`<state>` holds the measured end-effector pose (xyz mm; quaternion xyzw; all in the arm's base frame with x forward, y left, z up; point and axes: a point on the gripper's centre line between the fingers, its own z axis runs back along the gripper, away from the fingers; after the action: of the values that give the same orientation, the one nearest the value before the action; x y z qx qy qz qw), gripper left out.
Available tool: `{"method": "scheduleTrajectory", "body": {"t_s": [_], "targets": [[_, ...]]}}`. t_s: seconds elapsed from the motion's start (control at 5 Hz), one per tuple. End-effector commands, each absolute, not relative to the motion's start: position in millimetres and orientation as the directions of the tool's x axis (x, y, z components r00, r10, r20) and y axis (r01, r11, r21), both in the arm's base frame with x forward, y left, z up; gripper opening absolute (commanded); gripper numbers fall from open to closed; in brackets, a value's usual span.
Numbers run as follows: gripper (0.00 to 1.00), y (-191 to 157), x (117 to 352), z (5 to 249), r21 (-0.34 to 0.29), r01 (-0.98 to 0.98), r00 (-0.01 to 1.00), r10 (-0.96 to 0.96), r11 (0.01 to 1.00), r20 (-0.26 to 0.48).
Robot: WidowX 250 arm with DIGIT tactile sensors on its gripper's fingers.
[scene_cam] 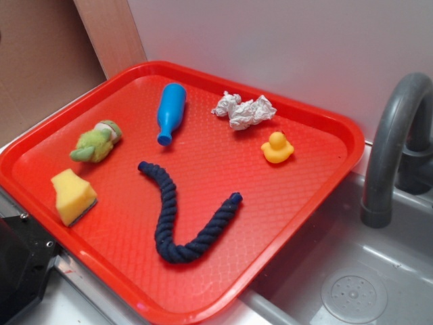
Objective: Grab the blue rope.
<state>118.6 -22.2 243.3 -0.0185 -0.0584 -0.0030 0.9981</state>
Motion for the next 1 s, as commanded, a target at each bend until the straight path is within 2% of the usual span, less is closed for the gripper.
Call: {"method": "scheduleTrajectory", "body": {"t_s": [0.0,0.2,0.4,0.6,0.8], "targets": [[1.0,-22.2,118.6,243.3,-0.037,0.008,0.993,-0.004,0.999,0.117],[1.0,-47.2,132.3,232.4,-0.071,-0.015,0.991,0.024,0.997,0.131],[1.0,-68.1,154.6,212.7,-0.077,-0.072,0.979,0.085,0.994,0.184],[1.0,-84.1,171.2,186.6,-0.068,-0.102,0.974,0.114,0.992,0.196],[1.0,-101.2,184.1,154.3,-0.042,-0.114,0.962,0.121,0.993,0.243]]}}
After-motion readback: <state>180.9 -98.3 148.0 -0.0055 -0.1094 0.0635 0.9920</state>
